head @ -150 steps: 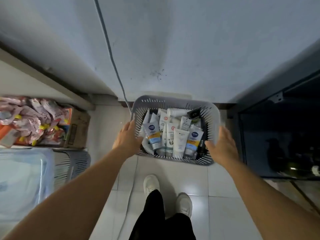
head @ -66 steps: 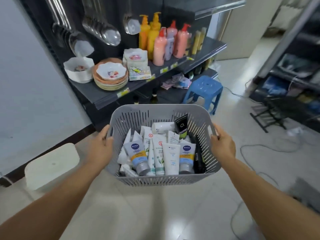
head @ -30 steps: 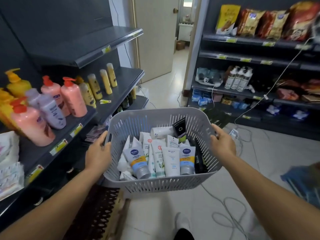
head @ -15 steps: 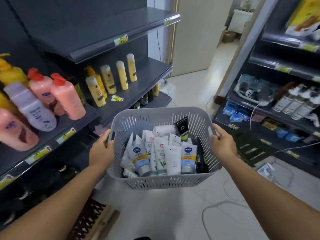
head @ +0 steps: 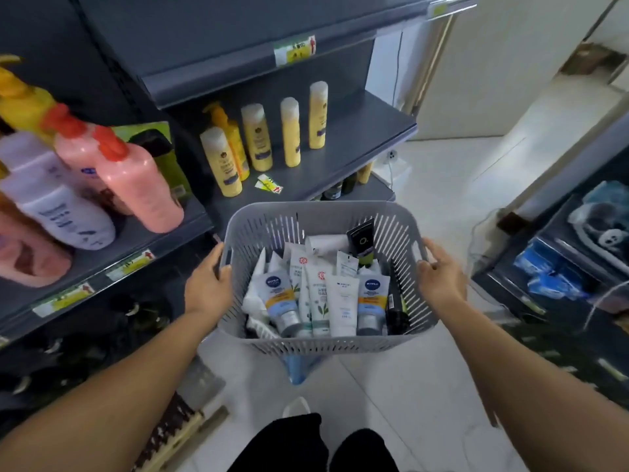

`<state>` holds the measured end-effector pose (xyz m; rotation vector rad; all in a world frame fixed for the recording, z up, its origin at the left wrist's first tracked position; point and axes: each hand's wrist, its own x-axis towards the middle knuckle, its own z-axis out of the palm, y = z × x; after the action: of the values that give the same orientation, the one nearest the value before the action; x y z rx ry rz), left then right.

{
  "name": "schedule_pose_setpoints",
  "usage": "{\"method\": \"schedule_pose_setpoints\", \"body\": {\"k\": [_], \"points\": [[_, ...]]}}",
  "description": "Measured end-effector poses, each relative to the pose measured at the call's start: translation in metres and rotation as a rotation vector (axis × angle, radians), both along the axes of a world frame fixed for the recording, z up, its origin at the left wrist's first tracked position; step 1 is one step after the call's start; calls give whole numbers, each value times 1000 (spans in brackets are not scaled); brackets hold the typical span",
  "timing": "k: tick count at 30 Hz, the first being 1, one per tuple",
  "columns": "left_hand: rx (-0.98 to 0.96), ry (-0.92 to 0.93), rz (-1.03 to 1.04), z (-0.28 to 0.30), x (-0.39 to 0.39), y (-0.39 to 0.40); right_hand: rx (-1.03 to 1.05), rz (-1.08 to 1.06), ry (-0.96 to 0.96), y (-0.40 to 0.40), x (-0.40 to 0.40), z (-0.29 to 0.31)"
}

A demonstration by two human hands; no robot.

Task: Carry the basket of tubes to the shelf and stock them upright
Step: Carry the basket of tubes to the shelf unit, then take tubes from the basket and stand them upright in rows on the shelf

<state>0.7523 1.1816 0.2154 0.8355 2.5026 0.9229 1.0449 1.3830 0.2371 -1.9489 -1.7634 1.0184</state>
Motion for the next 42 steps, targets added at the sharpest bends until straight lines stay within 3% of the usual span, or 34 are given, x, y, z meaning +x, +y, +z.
{"method": "schedule_pose_setpoints", "body": {"k": [8,15,22,31,42], "points": [[-140,-61,257,-31,0,21,-94,188,-19,79,-51,-41],[-193,-119,565,-60,37,28,-163,533,-123,136,-89,-71],[-210,-145,794,-91,70,33,-85,721,-138,159,-121,-92],[-254,-136,874,-107,83,40,-9,779,-67,165,-139,-118],[-417,-161,736,-94,91,42,47,916,-170,167,-139,-121]]}}
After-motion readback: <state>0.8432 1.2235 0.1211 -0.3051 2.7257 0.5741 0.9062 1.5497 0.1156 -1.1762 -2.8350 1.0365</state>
